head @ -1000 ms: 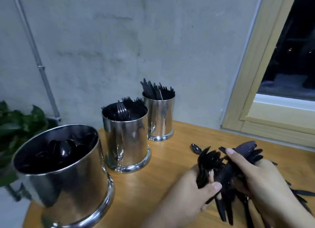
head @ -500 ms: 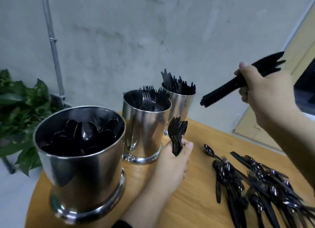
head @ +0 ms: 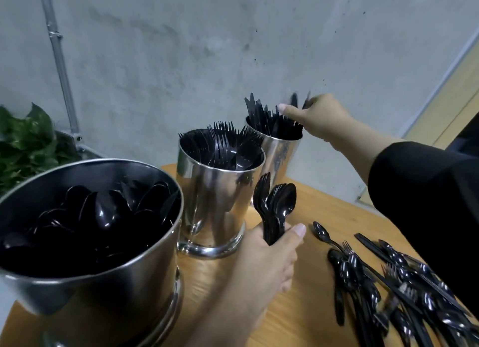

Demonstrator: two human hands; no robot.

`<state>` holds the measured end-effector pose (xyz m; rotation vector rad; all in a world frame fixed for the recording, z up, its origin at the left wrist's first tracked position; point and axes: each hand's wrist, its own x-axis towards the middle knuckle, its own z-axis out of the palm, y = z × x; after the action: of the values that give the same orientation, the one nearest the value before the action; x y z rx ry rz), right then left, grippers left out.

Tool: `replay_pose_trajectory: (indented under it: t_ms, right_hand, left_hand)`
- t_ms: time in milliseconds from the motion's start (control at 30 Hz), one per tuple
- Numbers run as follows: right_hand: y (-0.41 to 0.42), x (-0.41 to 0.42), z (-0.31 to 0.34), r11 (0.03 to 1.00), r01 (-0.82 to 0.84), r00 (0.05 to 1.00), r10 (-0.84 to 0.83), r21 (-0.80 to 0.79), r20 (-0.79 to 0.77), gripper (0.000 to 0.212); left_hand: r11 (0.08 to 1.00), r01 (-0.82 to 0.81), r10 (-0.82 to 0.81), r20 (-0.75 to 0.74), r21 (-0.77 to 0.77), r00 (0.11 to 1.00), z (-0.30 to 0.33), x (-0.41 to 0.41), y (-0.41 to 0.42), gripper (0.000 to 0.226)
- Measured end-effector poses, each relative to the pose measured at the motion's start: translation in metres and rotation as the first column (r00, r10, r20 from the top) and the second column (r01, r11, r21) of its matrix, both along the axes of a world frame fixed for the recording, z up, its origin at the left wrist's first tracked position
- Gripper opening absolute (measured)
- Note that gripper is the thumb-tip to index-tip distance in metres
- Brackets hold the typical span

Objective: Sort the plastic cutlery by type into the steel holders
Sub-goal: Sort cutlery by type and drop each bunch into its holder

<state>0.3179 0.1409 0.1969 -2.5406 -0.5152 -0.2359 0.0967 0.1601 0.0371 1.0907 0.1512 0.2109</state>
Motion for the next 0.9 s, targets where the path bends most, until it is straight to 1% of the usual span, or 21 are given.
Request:
replay_pose_trajectory:
  t_ms: [33, 67, 100, 133, 167, 200, 233, 267, 300, 333, 367, 433, 500, 567, 633, 700, 767, 833, 900]
  right_hand:
    - [-0.002, -0.001, -0.003, 0.999, 0.008, 1.0, -0.008, -0.052, -0.001, 0.081]
    - [-0.006, -0.005, -0.005, 0.999, 0.015, 1.0, -0.014, -0.045, 0.016, 0.092]
    - [-0.011, -0.013, -0.006, 1.0, 0.009, 0.998, -0.01, 0.009, 0.059, 0.094]
    - [-0.018, -0.022, -0.008, 0.995, -0.01, 0.991, -0.003, 0.096, 0.131, 0.086]
    - [-0.026, -0.036, -0.01, 0.982, -0.066, 0.976, 0.027, 0.177, 0.215, 0.072]
    - [-0.035, -0.051, -0.013, 0.965, -0.149, 0.96, 0.088, 0.216, 0.266, 0.054]
    - [-0.046, -0.069, -0.017, 0.942, -0.251, 0.947, 0.192, 0.221, 0.257, 0.039]
    - [-0.057, -0.088, -0.023, 0.913, -0.359, 0.927, 0.324, 0.196, 0.186, 0.032]
    - [-0.067, -0.109, -0.028, 0.877, -0.452, 0.892, 0.447, 0.163, 0.068, 0.032]
    - [-0.076, -0.125, -0.034, 0.845, -0.516, 0.849, 0.527, 0.139, -0.049, 0.035]
    - [-0.083, -0.137, -0.039, 0.828, -0.548, 0.818, 0.56, 0.118, -0.132, 0.037]
    - [-0.094, -0.147, -0.047, 0.828, -0.547, 0.803, 0.56, 0.122, -0.205, 0.027]
    - [-0.103, -0.156, -0.05, 0.834, -0.524, 0.803, 0.551, 0.172, -0.225, 0.017]
    - [-0.112, -0.168, -0.048, 0.84, -0.52, 0.816, 0.542, 0.155, -0.203, 0.016]
    - [-0.121, -0.183, -0.042, 0.844, -0.523, 0.827, 0.536, 0.119, -0.168, 0.016]
    - [-0.129, -0.196, -0.035, 0.855, -0.506, 0.847, 0.518, 0.118, -0.119, 0.018]
    - [-0.133, -0.21, -0.025, 0.853, -0.501, 0.855, 0.514, 0.149, -0.071, 0.019]
    - [-0.132, -0.221, -0.015, 0.837, -0.519, 0.845, 0.533, 0.173, -0.047, 0.016]
    - [-0.126, -0.23, -0.006, 0.817, -0.541, 0.828, 0.559, 0.2, -0.044, 0.011]
  left_hand:
    - [1.0, 0.009, -0.009, 0.001, 0.001, 1.0, 0.0, 0.0, 0.0, 0.022]
    - [1.0, 0.017, -0.017, 0.005, 0.001, 1.0, -0.001, 0.0, -0.001, 0.022]
    - [1.0, 0.026, -0.026, 0.011, 0.004, 1.0, -0.001, -0.001, -0.002, 0.022]
    - [0.999, 0.037, -0.037, 0.015, 0.008, 0.999, -0.001, -0.001, -0.002, 0.022]
    - [0.999, 0.049, -0.05, 0.016, 0.011, 0.999, -0.002, -0.001, -0.003, 0.023]
    - [0.998, 0.06, -0.06, 0.018, 0.01, 0.998, -0.002, -0.002, -0.003, 0.024]
    - [0.997, 0.074, -0.074, 0.017, 0.007, 0.997, -0.002, -0.003, -0.002, 0.025]
    - [0.996, 0.094, -0.094, 0.016, 0.001, 0.995, -0.001, -0.004, -0.003, 0.025]
    - [0.993, 0.116, -0.116, 0.016, -0.007, 0.993, 0.001, -0.006, -0.003, 0.026]
    - [0.99, 0.141, -0.14, 0.021, -0.015, 0.99, 0.003, -0.007, -0.004, 0.026]
    - [0.987, 0.162, -0.161, 0.029, -0.023, 0.987, 0.005, -0.009, -0.006, 0.027]
    - [0.98, 0.198, -0.196, 0.044, -0.037, 0.98, 0.011, -0.016, -0.009, 0.031]
    - [0.972, 0.229, -0.226, 0.069, -0.049, 0.972, 0.015, -0.025, -0.014, 0.042]
    - [0.969, 0.232, -0.225, 0.085, -0.081, 0.971, 0.018, -0.036, -0.018, 0.054]
    - [0.972, 0.216, -0.208, 0.083, -0.095, 0.975, 0.021, -0.048, -0.022, 0.061]
    - [0.975, 0.214, -0.209, 0.083, -0.064, 0.974, 0.026, -0.061, -0.025, 0.062]
    - [0.973, 0.229, -0.225, 0.091, -0.035, 0.97, 0.032, -0.074, -0.027, 0.062]
    - [0.968, 0.249, -0.243, 0.108, -0.043, 0.964, 0.037, -0.088, -0.029, 0.062]
    - [0.953, 0.301, -0.294, 0.133, -0.042, 0.947, 0.042, -0.1, -0.028, 0.055]
